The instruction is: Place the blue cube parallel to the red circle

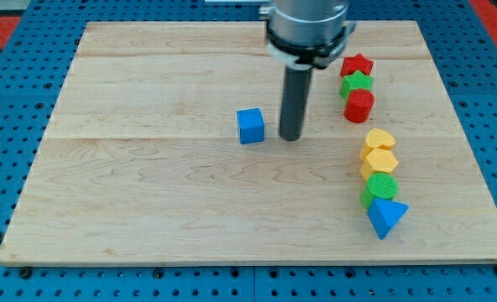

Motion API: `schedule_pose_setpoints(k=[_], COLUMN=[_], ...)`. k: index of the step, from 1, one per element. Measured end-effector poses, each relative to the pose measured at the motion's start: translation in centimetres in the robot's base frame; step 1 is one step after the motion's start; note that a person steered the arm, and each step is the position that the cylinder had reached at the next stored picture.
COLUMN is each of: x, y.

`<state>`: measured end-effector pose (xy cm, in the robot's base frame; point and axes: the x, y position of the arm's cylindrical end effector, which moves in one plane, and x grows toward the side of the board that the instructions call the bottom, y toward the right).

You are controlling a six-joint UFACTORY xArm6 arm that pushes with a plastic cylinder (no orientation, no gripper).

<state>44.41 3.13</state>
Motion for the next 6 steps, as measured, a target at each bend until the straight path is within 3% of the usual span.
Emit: schedule_pose_setpoints(k=[1, 2, 4, 5, 6], x=[-0.9, -0.2, 0.4, -2.1, 1.0], y=[-5.4, -2.1, -9.4, -8.8, -8.8])
